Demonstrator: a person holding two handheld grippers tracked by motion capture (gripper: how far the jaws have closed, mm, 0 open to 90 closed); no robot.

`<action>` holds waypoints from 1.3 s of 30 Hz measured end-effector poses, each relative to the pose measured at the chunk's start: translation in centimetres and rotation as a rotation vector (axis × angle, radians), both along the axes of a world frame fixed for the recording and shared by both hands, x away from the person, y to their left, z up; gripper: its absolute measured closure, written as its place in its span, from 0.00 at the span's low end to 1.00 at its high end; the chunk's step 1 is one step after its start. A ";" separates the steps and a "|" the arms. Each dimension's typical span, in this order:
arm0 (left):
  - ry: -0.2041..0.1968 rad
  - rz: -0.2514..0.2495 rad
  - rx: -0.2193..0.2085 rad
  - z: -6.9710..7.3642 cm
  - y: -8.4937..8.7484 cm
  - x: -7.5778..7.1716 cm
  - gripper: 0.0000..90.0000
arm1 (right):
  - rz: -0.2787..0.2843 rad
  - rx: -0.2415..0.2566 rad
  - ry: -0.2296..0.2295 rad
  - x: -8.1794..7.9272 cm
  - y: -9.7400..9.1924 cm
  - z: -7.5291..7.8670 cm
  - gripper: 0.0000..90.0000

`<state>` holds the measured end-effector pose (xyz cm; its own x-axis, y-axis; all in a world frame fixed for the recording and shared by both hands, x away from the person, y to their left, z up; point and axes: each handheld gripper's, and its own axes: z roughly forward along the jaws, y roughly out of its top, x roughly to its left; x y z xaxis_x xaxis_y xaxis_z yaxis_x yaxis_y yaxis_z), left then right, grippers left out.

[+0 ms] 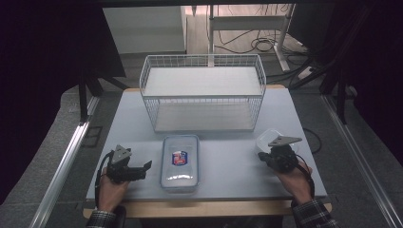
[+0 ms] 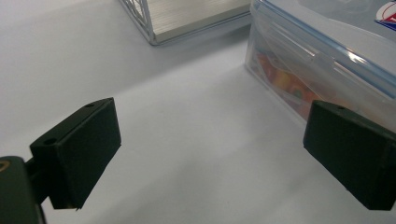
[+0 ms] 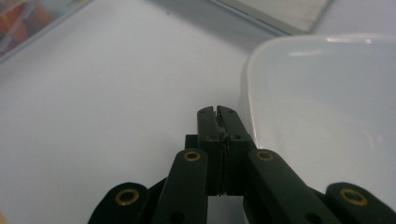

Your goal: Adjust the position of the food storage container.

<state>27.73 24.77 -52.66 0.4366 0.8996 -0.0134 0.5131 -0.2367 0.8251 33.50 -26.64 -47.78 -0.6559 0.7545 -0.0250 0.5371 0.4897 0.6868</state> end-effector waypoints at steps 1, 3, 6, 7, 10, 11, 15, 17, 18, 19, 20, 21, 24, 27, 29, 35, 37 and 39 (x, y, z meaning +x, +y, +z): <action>0.003 0.000 -0.002 0.0 0.0 0.0 0.04 | -0.018 -0.009 0.000 -0.6 -0.9 0.0 0.97; 0.011 0.000 -0.006 0.1 0.0 0.0 0.04 | -0.043 -0.012 0.002 -1.1 -1.9 -0.1 0.96; 0.016 -0.001 -0.003 0.0 -0.1 0.0 0.05 | -0.069 -0.012 0.009 -1.5 -2.9 -0.2 0.96; 0.022 -0.002 0.002 0.0 -0.2 0.0 0.05 | -0.095 -0.001 0.016 -1.8 -3.9 -0.3 0.96; 0.042 -0.011 0.038 0.0 -0.4 0.0 0.06 | -0.143 -0.007 0.005 -1.9 -5.5 -0.3 0.96; 0.042 -0.011 0.038 0.0 -0.4 0.0 0.06 | -0.143 -0.007 0.005 -1.9 -5.5 -0.3 0.96; 0.059 -0.071 -0.017 0.2 -0.4 -0.2 0.07 | -0.227 -0.001 -0.014 -1.7 -7.3 0.0 0.98; 0.084 -0.095 -0.041 0.4 -0.5 -0.3 0.11 | -0.217 0.005 -0.019 -1.8 -7.1 0.1 0.98; 0.106 -0.120 -0.026 0.6 -0.7 -0.7 0.18 | -0.184 0.015 -0.031 -2.1 -6.4 0.2 0.98; 0.119 -0.144 -0.027 0.6 -0.8 -0.9 0.26 | -0.166 0.019 -0.035 -2.2 -6.0 0.3 0.98; 0.134 -0.183 -0.039 0.7 -0.9 -1.2 0.36 | -0.148 0.021 -0.043 -2.3 -5.6 0.4 0.98; 0.154 -0.231 -0.065 0.7 -1.0 -1.4 0.49 | -0.133 0.021 -0.046 -2.5 -5.2 0.4 0.98; 0.184 -0.298 -0.065 0.6 -1.5 -1.9 0.73 | -0.093 0.028 -0.053 -2.8 -4.1 0.5 0.98; 0.200 -0.356 -0.051 0.6 -2.1 -2.1 0.90 | -0.059 0.041 -0.050 -3.2 -3.2 0.6 0.99; 0.204 -0.378 -0.051 0.6 -2.3 -2.2 0.98 | -0.034 0.046 -0.053 -3.5 -2.6 0.6 0.99; 0.229 -0.459 -0.042 0.7 -4.0 -2.0 1.00 | 0.045 0.043 -0.043 -3.9 -0.8 0.4 0.99; 0.229 -0.470 -0.039 0.7 -4.6 -2.0 1.00 | 0.060 0.053 -0.036 -4.0 -0.3 0.3 0.99; 0.234 -0.481 -0.042 0.8 -5.2 -1.9 1.00 | 0.072 0.060 -0.030 -4.2 0.0 0.3 0.99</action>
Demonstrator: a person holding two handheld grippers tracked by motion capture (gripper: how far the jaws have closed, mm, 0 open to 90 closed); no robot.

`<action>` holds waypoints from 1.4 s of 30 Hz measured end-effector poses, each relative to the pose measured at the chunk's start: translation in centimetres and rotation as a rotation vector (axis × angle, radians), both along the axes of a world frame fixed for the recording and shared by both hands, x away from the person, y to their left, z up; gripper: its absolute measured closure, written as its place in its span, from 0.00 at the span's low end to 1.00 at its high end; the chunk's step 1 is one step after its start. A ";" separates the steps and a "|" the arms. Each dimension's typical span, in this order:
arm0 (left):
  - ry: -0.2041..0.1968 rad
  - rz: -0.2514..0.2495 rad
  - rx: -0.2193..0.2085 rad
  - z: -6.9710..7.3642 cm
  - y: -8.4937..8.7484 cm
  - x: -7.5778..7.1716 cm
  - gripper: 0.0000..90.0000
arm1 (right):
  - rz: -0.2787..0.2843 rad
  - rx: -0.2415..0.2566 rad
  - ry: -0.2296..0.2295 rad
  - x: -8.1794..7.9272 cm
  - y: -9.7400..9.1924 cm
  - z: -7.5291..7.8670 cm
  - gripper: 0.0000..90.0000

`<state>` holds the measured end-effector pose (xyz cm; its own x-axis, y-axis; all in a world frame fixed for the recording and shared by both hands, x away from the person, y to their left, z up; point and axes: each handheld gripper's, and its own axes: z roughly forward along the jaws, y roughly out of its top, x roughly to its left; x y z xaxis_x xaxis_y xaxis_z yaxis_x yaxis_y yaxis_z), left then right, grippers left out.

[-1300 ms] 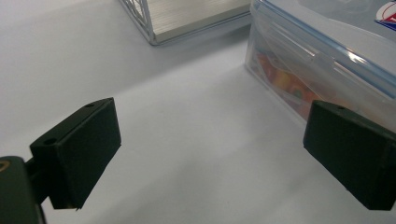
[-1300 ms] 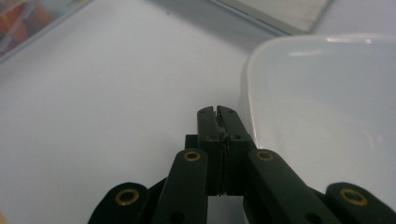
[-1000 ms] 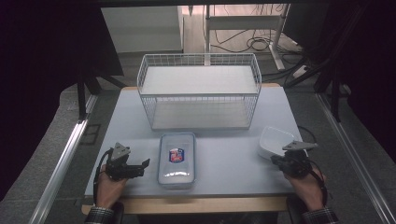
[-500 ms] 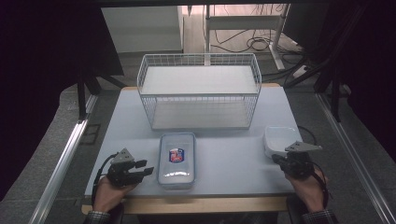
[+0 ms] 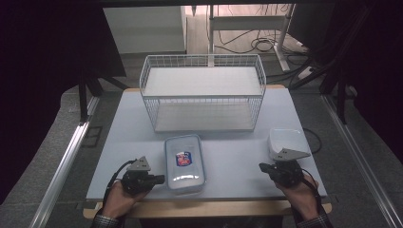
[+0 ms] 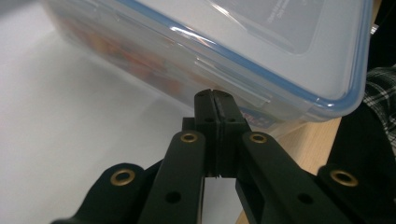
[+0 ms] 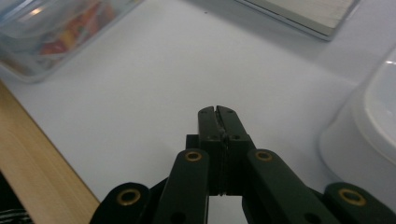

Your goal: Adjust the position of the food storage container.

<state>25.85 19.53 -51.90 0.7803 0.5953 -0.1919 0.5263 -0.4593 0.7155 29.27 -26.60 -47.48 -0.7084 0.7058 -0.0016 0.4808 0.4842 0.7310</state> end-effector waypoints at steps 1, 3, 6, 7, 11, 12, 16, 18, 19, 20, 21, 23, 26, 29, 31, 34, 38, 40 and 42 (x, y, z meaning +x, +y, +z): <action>0.000 -0.005 0.001 0.0 -0.4 0.0 1.00 | 0.007 0.009 0.005 -0.1 0.2 0.0 0.99; -0.001 -0.015 0.004 0.1 -1.1 0.1 1.00 | 0.021 0.020 0.013 -0.3 0.6 -0.1 0.99; 0.003 -0.028 -0.003 0.1 -2.2 0.3 1.00 | 0.050 0.028 0.023 -0.7 1.4 -0.2 0.99; 0.003 -0.036 -0.002 0.1 -2.6 0.4 1.00 | 0.059 0.028 0.026 -0.8 1.6 -0.2 0.99; -0.001 -0.051 -0.005 0.2 -3.9 0.6 1.00 | 0.081 0.027 0.036 -1.1 2.2 -0.4 0.99; -0.002 -0.058 -0.006 0.2 -4.5 0.6 1.00 | 0.091 0.029 0.042 -1.2 2.5 -0.5 0.99; -0.013 -0.089 0.001 0.3 -6.3 1.0 1.00 | 0.101 0.036 0.053 -1.2 2.8 -0.6 0.99; -0.017 -0.099 -0.003 0.3 -7.1 1.2 1.00 | 0.111 0.045 0.061 -1.3 3.1 -0.7 0.99; -0.012 -0.113 -0.015 0.3 -7.8 1.5 1.00 | 0.123 0.046 0.064 -1.4 3.4 -0.8 0.99; -0.006 -0.136 -0.022 0.3 -7.9 1.6 1.00 | 0.127 0.048 0.067 -1.4 3.5 -0.8 0.99; -0.008 -0.140 -0.020 0.3 -8.0 1.6 1.00 | 0.132 0.050 0.069 -1.4 3.6 -0.9 0.99; -0.017 -0.118 0.003 0.5 -7.3 1.8 1.00 | 0.138 0.053 0.074 -1.5 3.9 -1.0 0.99; -0.030 -0.049 0.019 0.7 -5.4 2.5 1.00 | 0.146 0.059 0.083 -1.6 4.1 -1.1 0.99; -0.057 0.142 0.049 1.0 -1.8 4.6 1.00 | 0.162 0.053 0.104 -1.4 5.0 -1.6 0.99; -0.069 0.202 0.058 0.9 -0.7 6.1 1.00 | 0.159 0.053 0.116 -1.2 5.5 -1.7 0.99; -0.071 0.235 0.069 0.7 -0.6 7.9 1.00 | 0.153 0.056 0.117 -0.9 6.1 -1.7 0.99; -0.077 0.201 0.061 0.4 -2.0 10.7 1.00 | 0.147 0.058 0.126 -0.6 6.7 -1.8 0.99; -0.085 0.175 0.076 0.2 -3.3 11.6 1.00 | 0.141 0.051 0.131 -0.3 7.2 -2.1 0.99; -0.085 0.166 0.087 0.1 -3.4 11.7 1.00 | 0.138 0.043 0.127 -0.2 7.3 -2.2 0.99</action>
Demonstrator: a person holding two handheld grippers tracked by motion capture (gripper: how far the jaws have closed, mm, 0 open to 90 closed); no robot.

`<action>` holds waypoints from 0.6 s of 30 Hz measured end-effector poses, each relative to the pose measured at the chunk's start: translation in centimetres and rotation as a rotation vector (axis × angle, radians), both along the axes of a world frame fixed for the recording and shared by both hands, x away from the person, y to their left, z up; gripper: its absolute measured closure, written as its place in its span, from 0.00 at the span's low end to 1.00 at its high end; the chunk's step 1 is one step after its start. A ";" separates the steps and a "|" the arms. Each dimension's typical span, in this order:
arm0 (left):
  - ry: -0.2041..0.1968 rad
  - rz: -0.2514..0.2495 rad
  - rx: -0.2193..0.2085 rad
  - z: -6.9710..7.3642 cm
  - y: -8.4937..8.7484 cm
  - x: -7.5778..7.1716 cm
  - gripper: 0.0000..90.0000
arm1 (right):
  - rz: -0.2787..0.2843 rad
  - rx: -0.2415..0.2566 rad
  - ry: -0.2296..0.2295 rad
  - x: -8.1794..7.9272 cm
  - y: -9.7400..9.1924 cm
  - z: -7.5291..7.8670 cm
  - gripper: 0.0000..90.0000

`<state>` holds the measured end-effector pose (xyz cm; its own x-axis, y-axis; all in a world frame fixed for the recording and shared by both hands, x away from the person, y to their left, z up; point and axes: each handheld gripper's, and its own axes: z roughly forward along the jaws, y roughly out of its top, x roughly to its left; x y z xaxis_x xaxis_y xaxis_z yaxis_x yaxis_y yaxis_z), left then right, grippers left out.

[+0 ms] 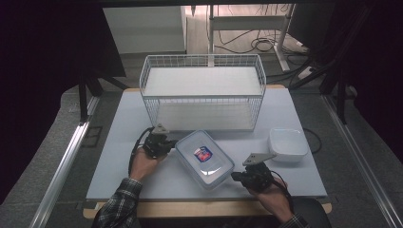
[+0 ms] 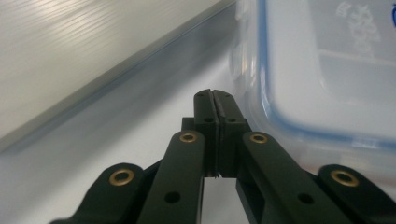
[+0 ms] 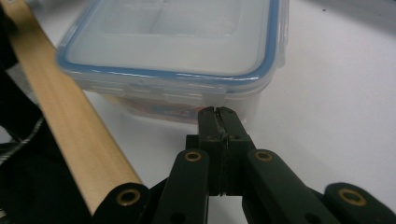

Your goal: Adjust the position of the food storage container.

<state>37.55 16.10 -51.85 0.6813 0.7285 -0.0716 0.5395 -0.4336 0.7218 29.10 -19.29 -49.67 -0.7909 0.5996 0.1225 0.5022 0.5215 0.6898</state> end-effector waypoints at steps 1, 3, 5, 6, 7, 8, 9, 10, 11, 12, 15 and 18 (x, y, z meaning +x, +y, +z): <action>0.004 -0.006 0.005 -0.1 0.0 0.0 1.00 | -0.005 -0.003 0.001 0.1 0.0 -0.1 0.99; 0.013 -0.017 0.004 0.1 0.1 -0.4 1.00 | -0.020 -0.006 0.002 0.4 -0.1 -0.1 0.99; 0.013 -0.021 0.020 0.2 0.0 -0.8 1.00 | -0.039 -0.018 -0.008 0.8 -0.3 0.0 0.99; 0.015 -0.025 0.024 0.2 0.0 -1.1 1.00 | -0.048 -0.024 -0.011 1.0 -0.4 0.0 0.99; 0.016 -0.028 0.025 0.2 0.0 -1.3 1.00 | -0.058 -0.030 -0.011 1.3 -0.5 0.0 0.99; 0.024 -0.029 0.017 0.2 -0.1 -1.6 1.00 | -0.067 -0.033 -0.011 1.6 -0.7 0.0 0.99; 0.026 -0.028 0.016 0.3 -0.1 -2.0 1.00 | -0.076 -0.031 -0.006 1.9 -0.8 -0.1 0.99; 0.026 -0.028 0.016 0.3 -0.1 -2.0 1.00 | -0.084 -0.029 -0.002 2.3 -0.9 -0.2 0.99; 0.028 -0.036 0.028 0.4 0.0 -2.6 1.00 | -0.088 -0.028 0.004 2.6 -1.0 -0.2 0.99; 0.028 -0.036 0.028 0.4 0.0 -2.6 1.00 | -0.088 -0.028 0.004 2.6 -1.0 -0.2 0.99; 0.035 -0.024 0.042 0.6 0.1 -3.7 1.00 | -0.099 -0.029 0.005 3.6 -1.1 -0.2 0.99; 0.042 -0.013 0.045 0.6 0.3 -4.7 1.00 | -0.102 -0.019 0.008 4.6 -0.9 -0.3 0.99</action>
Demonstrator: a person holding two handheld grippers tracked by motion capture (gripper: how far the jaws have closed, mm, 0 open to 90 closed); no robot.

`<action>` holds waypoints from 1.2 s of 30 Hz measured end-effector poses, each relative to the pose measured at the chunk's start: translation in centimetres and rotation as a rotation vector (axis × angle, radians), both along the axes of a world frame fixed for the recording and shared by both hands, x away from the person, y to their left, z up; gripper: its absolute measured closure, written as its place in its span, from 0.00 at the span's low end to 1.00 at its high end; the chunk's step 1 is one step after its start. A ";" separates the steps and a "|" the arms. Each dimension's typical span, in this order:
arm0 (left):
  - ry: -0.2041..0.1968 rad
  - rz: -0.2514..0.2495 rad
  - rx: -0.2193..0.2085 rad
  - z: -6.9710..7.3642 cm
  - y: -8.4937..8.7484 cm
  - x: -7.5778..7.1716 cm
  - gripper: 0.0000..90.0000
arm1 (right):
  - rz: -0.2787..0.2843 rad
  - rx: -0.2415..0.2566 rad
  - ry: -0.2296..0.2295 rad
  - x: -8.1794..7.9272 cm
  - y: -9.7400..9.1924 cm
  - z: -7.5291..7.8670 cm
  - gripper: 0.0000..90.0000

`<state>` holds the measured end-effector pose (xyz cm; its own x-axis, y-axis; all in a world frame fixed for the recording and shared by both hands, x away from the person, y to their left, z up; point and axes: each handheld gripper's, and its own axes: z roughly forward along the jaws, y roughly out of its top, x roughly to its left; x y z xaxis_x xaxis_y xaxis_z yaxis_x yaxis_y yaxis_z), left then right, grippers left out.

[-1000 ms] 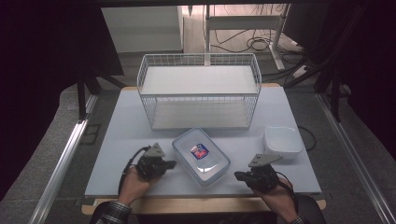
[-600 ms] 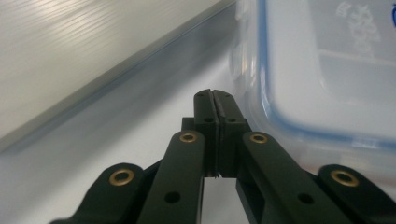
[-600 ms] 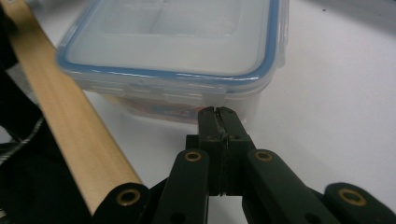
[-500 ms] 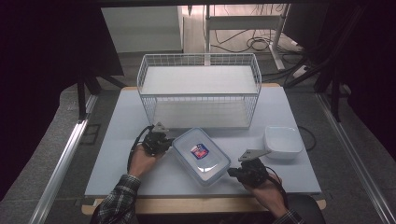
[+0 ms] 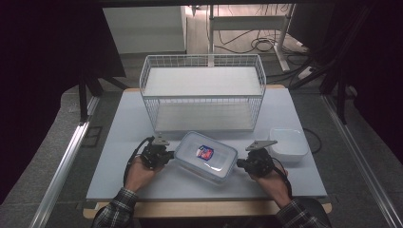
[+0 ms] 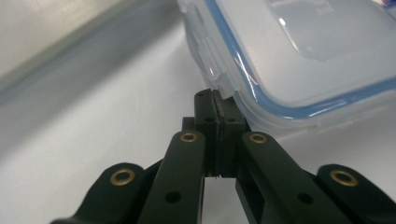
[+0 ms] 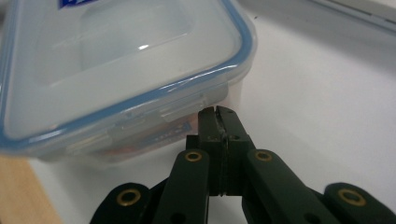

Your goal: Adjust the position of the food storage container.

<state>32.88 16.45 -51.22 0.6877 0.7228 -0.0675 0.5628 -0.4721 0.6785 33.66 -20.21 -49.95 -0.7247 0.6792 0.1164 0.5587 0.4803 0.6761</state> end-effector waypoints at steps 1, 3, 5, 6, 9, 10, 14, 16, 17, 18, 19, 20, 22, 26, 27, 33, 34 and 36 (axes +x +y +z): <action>0.004 0.009 -0.003 0.0 0.1 -0.6 1.00 | 0.002 0.008 0.008 0.7 0.1 -0.1 0.99; 0.003 0.013 -0.005 0.0 0.1 -1.0 1.00 | -0.001 0.007 0.010 1.0 0.2 -0.1 0.99; 0.002 0.016 0.001 0.0 0.0 -2.0 1.00 | -0.010 0.000 0.012 1.8 0.5 -0.1 0.99; 0.001 0.020 0.000 0.0 0.0 -2.3 1.00 | -0.012 -0.001 0.011 2.1 0.6 -0.2 0.99; 0.004 0.017 -0.003 0.0 -0.1 -2.9 1.00 | -0.014 -0.007 0.009 2.6 0.8 -0.2 0.99; 0.006 0.012 -0.005 0.0 -0.3 -3.2 1.00 | -0.018 -0.009 0.006 2.8 0.9 -0.2 0.99; 0.008 -0.018 -0.008 0.0 -1.1 -4.0 1.00 | -0.039 -0.017 0.001 3.5 0.7 -0.1 0.99; 0.008 -0.035 -0.015 0.0 -1.5 -4.2 1.00 | -0.050 -0.013 -0.001 3.9 0.4 -0.1 0.99; 0.008 -0.035 -0.015 0.0 -1.5 -4.2 1.00 | -0.053 -0.012 0.000 3.9 0.2 -0.1 0.99; 0.009 -0.036 -0.020 0.0 -1.5 -4.2 1.00 | -0.053 -0.012 0.000 3.9 0.2 -0.1 0.99; 0.015 -0.031 -0.038 -0.1 -1.1 -4.0 0.98 | -0.051 -0.008 -0.004 3.9 0.0 0.0 0.95; 0.008 -0.014 -0.038 -0.2 -0.9 -4.0 0.96 | -0.054 -0.012 -0.012 3.8 -0.1 0.1 0.92; -0.019 0.033 -0.043 0.0 -0.3 -4.0 0.88 | -0.062 -0.013 -0.032 3.4 -0.5 0.5 0.85; -0.064 0.095 -0.055 0.1 1.0 -3.8 0.69 | -0.068 -0.009 -0.061 2.8 -1.3 1.3 0.69; -0.078 0.110 -0.051 0.1 1.3 -3.8 0.59 | -0.066 0.000 -0.066 2.6 -1.6 1.5 0.63; -0.079 0.153 -0.034 0.0 2.1 -3.5 0.19 | -0.059 -0.005 -0.080 1.7 -2.6 2.0 0.38; -0.079 0.153 -0.034 0.0 2.1 -3.5 0.16 | -0.059 -0.005 -0.080 1.7 -2.6 2.0 0.38; -0.078 0.146 -0.043 0.1 2.2 -3.6 0.11 | -0.043 -0.004 -0.083 1.5 -2.6 2.1 0.31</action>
